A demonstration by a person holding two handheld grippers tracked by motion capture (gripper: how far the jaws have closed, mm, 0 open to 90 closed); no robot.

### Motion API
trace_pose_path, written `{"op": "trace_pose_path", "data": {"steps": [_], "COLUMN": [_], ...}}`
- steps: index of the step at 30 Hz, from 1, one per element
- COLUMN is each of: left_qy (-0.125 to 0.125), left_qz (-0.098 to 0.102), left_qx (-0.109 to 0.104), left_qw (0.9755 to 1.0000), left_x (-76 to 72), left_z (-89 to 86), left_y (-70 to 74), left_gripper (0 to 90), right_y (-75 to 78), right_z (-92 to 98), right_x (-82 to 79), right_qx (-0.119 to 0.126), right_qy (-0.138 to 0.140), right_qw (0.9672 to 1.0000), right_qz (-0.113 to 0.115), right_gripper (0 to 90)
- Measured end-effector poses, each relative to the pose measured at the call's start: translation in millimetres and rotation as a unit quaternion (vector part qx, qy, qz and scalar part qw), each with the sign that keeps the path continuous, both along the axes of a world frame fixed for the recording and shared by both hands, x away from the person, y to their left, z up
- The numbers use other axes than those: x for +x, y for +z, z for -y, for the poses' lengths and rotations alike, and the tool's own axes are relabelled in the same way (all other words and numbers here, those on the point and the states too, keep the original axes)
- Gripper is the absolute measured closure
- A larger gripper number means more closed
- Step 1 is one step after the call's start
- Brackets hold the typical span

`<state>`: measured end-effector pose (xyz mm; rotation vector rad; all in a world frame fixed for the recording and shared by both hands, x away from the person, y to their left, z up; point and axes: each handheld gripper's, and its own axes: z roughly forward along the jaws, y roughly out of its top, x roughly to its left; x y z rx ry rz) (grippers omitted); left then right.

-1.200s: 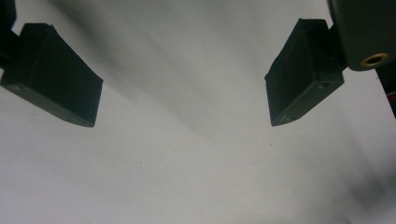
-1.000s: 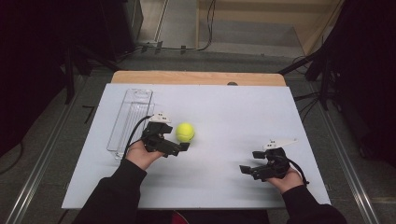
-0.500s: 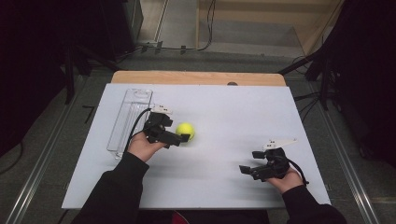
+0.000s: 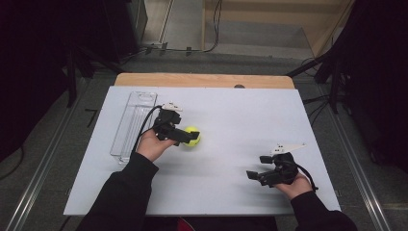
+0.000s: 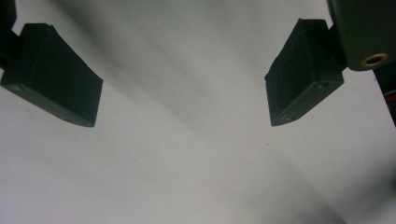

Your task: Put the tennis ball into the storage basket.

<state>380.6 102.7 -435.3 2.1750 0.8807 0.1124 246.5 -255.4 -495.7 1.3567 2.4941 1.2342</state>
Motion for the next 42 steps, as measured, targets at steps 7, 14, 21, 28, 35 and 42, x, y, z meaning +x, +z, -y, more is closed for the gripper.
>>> {"op": "trace_pose_path", "data": {"steps": [7,14,21,28,35,42], "left_qy": [0.005,0.004,0.004,0.003,0.008,0.011], "left_qz": [0.001,0.009,0.012,0.002,0.004,0.003], "left_qx": [-0.002,0.003,0.004,-0.009,0.002,0.001], "left_qw": [1.0,1.0,0.9999,1.0,1.0,0.9999], "left_x": [11.3,17.5,22.1,21.8,19.7,18.3], "left_z": [3.8,9.8,14.4,14.5,14.1,13.6], "left_y": [0.4,5.3,1.6,-3.8,-12.3,-20.0], "left_gripper": [2.7,4.1,4.1,4.1,4.1,4.2], "right_y": [-0.2,-0.6,-0.8,-0.8,-0.9,-1.2], "right_z": [-0.3,-0.6,-0.7,-0.1,-0.1,-0.4], "right_x": [-0.1,0.1,-0.2,-0.7,-0.7,-0.6], "right_qx": [-0.001,-0.002,-0.003,-0.003,-0.003,-0.004], "right_qy": [0.0,0.0,0.002,0.0,0.001,0.001], "right_qw": [1.0,1.0,1.0,1.0,1.0,1.0], "right_qz": [-0.001,-0.006,-0.005,-0.004,-0.004,-0.005], "right_gripper": [9.3,9.3,9.3,9.4,9.5,9.5]}}
